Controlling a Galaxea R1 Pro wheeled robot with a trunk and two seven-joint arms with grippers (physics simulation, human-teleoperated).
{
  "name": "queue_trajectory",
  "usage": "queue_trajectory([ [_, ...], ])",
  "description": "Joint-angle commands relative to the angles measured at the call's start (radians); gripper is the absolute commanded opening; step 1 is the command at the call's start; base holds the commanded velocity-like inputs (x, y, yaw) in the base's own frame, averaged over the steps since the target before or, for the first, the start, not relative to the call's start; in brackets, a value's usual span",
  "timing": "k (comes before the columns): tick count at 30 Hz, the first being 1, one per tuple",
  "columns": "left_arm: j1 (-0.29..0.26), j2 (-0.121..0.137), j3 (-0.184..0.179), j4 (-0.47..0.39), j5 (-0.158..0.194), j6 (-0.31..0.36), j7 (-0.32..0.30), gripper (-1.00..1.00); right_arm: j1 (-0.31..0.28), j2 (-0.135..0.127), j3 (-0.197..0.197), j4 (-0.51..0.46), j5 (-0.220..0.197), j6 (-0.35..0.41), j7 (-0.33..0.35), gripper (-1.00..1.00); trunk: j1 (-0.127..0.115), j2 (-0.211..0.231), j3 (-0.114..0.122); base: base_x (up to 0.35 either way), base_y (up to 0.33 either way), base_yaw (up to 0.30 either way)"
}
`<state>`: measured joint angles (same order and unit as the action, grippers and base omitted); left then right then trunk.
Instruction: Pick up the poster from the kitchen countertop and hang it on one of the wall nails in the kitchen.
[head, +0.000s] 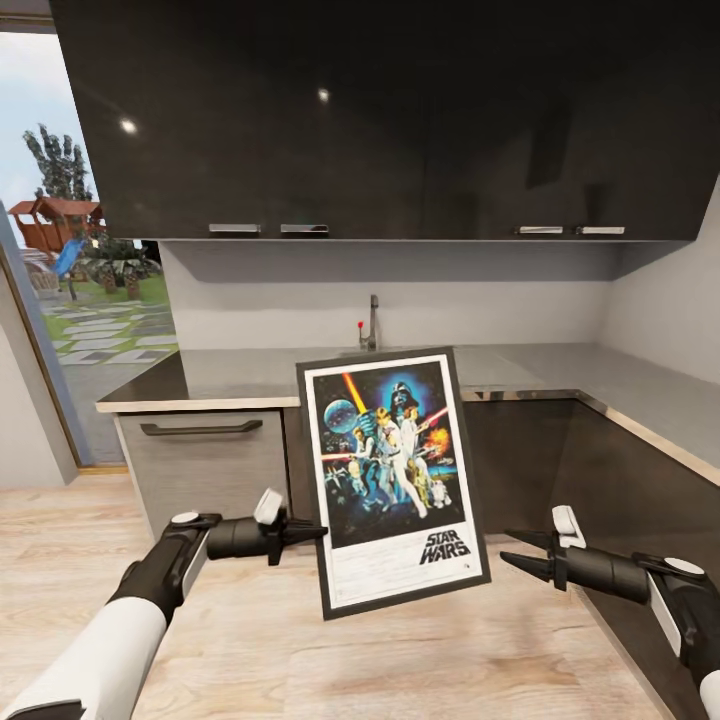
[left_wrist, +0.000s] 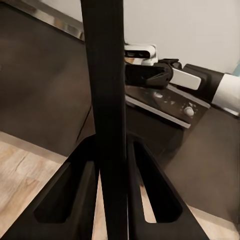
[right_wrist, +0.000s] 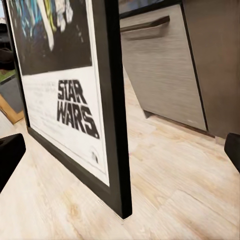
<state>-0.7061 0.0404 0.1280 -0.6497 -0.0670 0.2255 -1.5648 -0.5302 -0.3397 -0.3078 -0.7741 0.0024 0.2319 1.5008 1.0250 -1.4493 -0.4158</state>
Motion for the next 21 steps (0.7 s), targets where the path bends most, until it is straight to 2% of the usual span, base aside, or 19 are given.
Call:
queue_trajectory([
  [1,-0.001,-0.001,0.010,0.005,-0.007,0.010,-0.006,-1.00,-0.001,0.000,-0.001,0.000,0.000,0.011,0.004,1.00,0.000,-0.001,-0.001,0.000,0.000,0.000],
  [6,-0.001,-0.001,0.037,0.032,-0.007,0.010,-0.006,-1.00,-0.001,0.000,-0.001,0.000,0.000,0.011,0.004,1.00,0.000,-0.001,-0.001,0.000,0.000,0.000],
  [10,-0.001,-0.001,0.037,0.032,-0.007,0.010,-0.006,-1.00,-0.001,0.000,-0.001,0.000,0.000,0.011,0.004,1.00,0.000,-0.001,-0.001,0.000,0.000,0.000],
  [15,0.003,-0.029,0.008,0.004,-0.002,0.036,-0.006,-1.00,-0.029,-0.028,0.000,-0.026,0.002,0.039,0.032,1.00,0.000,-0.001,-0.001,0.000,0.000,0.000],
  [19,0.005,-0.035,-0.015,-0.018,0.000,0.041,-0.006,-1.00,-0.052,-0.051,0.002,-0.036,0.005,0.045,0.055,1.00,0.000,-0.001,-0.001,0.000,0.000,0.000],
  [20,0.005,-0.035,-0.088,-0.100,0.000,0.041,-0.006,-1.00,-0.117,-0.146,0.003,-0.037,0.005,0.044,0.065,1.00,0.000,-0.001,-0.001,0.000,0.000,0.000],
  [21,0.005,-0.035,-0.091,-0.105,0.001,0.041,-0.006,-1.00,-0.123,-0.149,0.005,-0.038,0.006,0.044,0.067,1.00,0.000,-0.001,-0.001,0.000,0.000,0.000],
])
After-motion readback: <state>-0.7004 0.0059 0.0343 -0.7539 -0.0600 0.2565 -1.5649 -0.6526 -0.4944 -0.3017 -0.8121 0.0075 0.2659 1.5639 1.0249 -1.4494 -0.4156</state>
